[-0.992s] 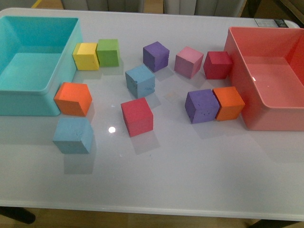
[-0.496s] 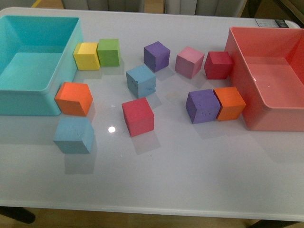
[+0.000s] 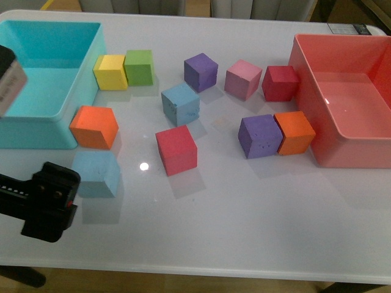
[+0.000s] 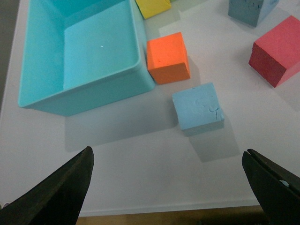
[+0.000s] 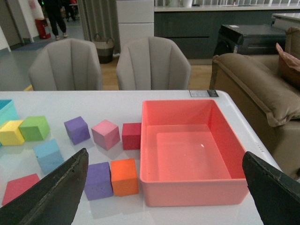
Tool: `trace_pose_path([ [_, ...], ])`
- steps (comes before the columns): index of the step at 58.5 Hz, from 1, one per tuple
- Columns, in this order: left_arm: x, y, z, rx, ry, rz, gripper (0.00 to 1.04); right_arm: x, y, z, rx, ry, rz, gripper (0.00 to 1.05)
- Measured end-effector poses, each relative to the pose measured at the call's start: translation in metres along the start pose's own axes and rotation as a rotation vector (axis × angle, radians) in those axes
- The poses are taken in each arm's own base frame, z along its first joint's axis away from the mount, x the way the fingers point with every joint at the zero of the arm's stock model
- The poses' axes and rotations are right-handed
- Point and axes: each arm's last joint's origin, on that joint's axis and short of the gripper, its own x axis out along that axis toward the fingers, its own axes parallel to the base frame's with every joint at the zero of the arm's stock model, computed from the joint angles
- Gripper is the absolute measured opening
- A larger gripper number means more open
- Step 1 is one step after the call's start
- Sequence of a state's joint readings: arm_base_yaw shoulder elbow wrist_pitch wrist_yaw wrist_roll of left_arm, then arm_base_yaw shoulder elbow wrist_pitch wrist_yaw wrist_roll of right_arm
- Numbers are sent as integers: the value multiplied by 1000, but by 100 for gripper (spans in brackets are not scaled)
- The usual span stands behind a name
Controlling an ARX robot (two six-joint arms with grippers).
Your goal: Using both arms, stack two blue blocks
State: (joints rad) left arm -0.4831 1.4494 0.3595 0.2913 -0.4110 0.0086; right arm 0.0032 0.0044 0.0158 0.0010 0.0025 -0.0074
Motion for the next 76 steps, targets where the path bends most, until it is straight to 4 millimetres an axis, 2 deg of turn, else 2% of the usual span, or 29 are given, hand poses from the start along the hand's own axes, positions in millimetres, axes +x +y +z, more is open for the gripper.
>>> trace_pose_path([
  [13,34,-14,-3,29,74,-17,96,0,0,0,0,0,0,96],
  [21,55,-23,7,26,94,-49,96,0,0,0,0,0,0,96],
  [30,68,-30,19,-16,111,-125,96,0,0,0,0,0,0,96],
  [46,91,-24,34,-99,133,-220,96,0,0,0,0,0,0,96],
  [76,119,-13,21,-108,203,-244,96,0,0,0,0,0,0,96],
])
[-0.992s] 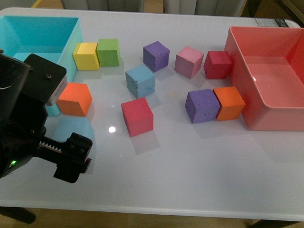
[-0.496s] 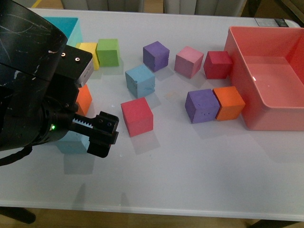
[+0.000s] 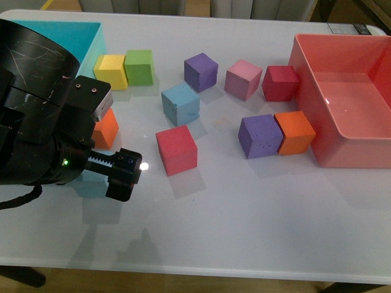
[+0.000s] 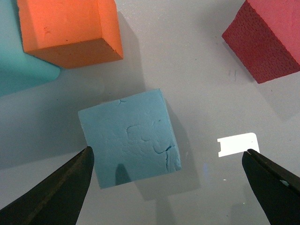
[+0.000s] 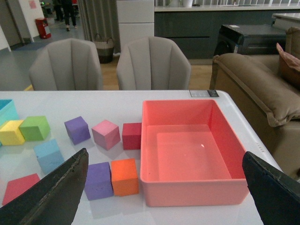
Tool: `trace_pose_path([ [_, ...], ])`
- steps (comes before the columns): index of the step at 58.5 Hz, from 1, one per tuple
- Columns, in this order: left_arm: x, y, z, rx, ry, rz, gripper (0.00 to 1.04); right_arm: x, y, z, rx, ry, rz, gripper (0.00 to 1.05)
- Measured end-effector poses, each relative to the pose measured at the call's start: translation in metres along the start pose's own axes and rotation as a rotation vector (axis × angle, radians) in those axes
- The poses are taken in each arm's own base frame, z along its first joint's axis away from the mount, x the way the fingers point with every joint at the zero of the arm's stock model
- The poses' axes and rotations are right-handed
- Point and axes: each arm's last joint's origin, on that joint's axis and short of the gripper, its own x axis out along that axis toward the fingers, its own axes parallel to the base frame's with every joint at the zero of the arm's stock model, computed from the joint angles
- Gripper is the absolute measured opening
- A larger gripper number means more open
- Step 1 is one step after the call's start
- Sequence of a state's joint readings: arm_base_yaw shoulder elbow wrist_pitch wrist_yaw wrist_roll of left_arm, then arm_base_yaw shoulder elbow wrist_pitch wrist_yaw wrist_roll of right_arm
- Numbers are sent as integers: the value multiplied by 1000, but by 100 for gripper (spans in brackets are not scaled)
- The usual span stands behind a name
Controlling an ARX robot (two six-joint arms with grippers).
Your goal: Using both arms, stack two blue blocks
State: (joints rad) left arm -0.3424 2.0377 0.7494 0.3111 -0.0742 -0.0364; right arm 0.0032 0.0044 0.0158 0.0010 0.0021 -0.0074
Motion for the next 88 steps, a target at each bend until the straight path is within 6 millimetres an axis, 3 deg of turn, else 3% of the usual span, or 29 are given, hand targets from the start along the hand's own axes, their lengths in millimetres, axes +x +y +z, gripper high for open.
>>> trace_pose_path([
  [50,34,31,-2,-69,31,28,96,0,0,0,0,0,0,96],
  [88,45,30,-15,-73,65,2,96,0,0,0,0,0,0,96],
])
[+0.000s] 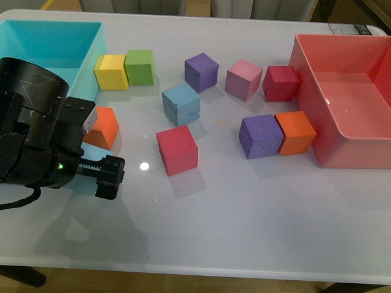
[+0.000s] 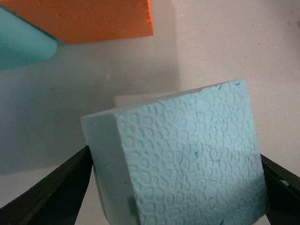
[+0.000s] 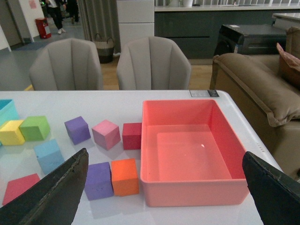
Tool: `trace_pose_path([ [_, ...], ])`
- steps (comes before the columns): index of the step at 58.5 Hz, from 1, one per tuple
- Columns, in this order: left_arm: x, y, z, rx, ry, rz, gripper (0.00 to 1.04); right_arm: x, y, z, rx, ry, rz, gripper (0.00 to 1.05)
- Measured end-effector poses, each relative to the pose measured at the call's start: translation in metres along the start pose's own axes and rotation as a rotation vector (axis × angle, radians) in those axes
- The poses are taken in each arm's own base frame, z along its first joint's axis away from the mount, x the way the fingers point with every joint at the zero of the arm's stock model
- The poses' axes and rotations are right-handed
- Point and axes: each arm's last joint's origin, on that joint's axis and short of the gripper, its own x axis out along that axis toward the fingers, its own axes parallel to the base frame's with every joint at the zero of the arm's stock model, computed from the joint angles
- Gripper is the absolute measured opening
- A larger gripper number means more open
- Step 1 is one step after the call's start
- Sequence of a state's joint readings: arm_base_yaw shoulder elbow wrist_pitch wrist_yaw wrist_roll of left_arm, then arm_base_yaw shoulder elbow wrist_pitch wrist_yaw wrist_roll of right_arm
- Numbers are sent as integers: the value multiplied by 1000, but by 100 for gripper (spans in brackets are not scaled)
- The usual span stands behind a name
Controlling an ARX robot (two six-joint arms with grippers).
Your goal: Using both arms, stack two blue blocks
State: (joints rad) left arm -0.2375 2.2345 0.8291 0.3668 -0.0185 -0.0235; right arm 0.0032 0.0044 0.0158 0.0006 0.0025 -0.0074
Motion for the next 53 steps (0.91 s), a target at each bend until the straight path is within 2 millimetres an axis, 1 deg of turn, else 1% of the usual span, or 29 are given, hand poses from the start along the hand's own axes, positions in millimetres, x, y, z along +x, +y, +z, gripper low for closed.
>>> trace_pose_path([
  [5,0,-1,-1,3,4,-5,96,0,0,0,0,0,0,96],
  [7,0,-1,-2,3,5,-6,94,0,0,0,0,0,0,96],
  [12,0,-2,-4,-1,11,-10,81,0,0,0,0,0,0,96],
  [16,-1,-2,-5,-4,15,-10,74,0,0,0,0,0,0,96],
  [19,-2,-2,-7,-11,17,-14,65,0,0,0,0,0,0,96],
  [25,-9,-2,-6,-19,7,-18,56,0,0,0,0,0,0,96],
  [34,-26,-1,1,-11,-20,-14,52,0,0,0,0,0,0,96],
  [39,-43,-1,11,1,-53,-17,50,0,0,0,0,0,0,96],
  [46,-65,-3,29,13,-100,-26,49,0,0,0,0,0,0,96],
  [50,-72,-6,40,24,-122,-31,49,0,0,0,0,0,0,96],
  [53,-77,-10,53,37,-146,-43,49,0,0,0,0,0,0,96],
])
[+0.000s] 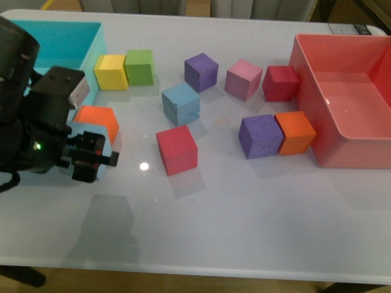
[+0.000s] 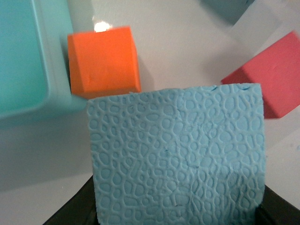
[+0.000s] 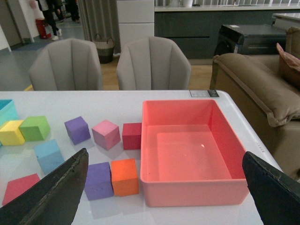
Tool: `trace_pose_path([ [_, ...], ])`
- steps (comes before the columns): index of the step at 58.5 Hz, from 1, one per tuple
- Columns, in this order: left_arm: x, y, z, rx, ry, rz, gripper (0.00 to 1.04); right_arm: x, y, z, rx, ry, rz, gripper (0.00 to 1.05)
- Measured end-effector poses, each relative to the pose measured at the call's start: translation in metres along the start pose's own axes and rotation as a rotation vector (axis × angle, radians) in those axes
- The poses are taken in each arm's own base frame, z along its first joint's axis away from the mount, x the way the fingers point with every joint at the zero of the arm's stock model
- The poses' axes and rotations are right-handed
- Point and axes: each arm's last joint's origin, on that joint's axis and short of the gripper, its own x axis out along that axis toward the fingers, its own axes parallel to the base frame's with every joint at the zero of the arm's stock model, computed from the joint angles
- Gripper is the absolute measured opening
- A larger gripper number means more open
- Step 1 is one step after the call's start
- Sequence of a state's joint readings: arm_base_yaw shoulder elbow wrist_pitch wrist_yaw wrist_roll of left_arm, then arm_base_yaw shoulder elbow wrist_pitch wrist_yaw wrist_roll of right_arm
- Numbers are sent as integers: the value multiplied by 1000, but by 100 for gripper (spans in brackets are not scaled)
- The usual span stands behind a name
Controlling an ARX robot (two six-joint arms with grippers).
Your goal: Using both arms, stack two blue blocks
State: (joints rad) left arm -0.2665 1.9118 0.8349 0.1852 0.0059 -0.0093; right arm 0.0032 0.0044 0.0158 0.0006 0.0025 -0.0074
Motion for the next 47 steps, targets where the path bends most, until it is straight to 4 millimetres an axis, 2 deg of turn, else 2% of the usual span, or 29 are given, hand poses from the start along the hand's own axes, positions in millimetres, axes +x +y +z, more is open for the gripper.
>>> trace_pose_path([
  [9,-1,-17,36,55,-56,-40,50,0,0,0,0,0,0,96],
  [20,15,-41,71,123,-84,-87,57,0,0,0,0,0,0,96],
  [47,75,-66,99,240,-43,-168,60,0,0,0,0,0,0,96],
])
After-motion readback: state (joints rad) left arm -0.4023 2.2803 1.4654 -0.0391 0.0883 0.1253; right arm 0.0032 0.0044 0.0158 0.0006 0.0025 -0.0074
